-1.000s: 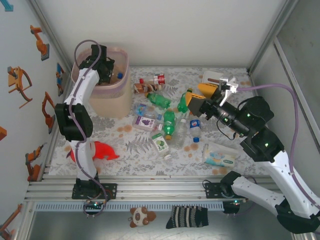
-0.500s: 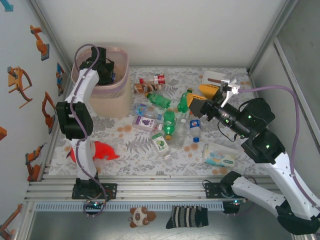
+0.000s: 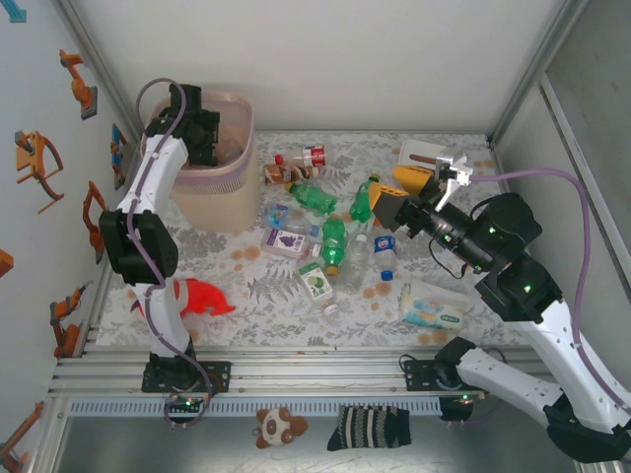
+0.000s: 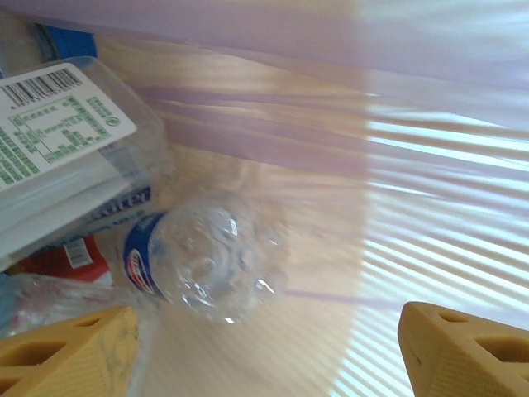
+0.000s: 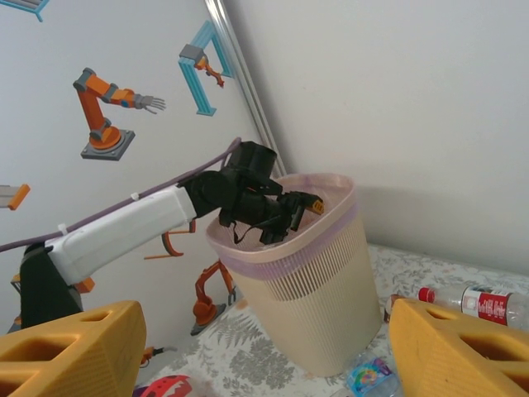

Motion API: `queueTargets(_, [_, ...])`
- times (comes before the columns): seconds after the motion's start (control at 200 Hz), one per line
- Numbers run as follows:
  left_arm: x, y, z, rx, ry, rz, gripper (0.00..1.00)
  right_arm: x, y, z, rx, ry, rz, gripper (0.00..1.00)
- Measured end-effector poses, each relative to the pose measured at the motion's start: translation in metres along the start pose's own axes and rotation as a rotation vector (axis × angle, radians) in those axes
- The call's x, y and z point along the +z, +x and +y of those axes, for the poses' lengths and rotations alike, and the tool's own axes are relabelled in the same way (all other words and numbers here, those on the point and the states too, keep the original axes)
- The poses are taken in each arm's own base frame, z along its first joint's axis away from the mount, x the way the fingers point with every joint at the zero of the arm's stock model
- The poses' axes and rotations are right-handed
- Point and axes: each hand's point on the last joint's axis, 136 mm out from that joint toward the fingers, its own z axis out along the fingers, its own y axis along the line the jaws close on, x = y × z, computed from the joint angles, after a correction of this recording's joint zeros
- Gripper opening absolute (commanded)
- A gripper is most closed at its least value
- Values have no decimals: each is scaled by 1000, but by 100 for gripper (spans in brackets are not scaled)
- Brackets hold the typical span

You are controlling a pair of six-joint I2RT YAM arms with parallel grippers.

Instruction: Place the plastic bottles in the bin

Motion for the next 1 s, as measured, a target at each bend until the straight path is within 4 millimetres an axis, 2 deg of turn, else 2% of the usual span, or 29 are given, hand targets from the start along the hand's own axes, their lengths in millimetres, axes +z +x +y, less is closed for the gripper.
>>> queueTargets(0.12, [-24,-2,-10,-2,52,-2,81,0,0,0,8,0,0,76])
queueTargets(0.29, [-53,-3,-15,-3,104,-5,80,0,4,-4,15,22,13,76])
queueTargets(0.541, [-97,-5,-18,43,191,-16,77,15,26,-30,28,141,111,77])
queueTargets(0.806, [-137,-6,-14,165,311,-45,77,42,47,-76,-14,358,254,78])
queueTargets(0.906, [-147,-4,-16,244,352,-45,77,54,56,-101,-10,441,311,78])
queueTargets(1.001, [-155,0,-18,331,391,-43,78,63,74,-128,14,507,378,78])
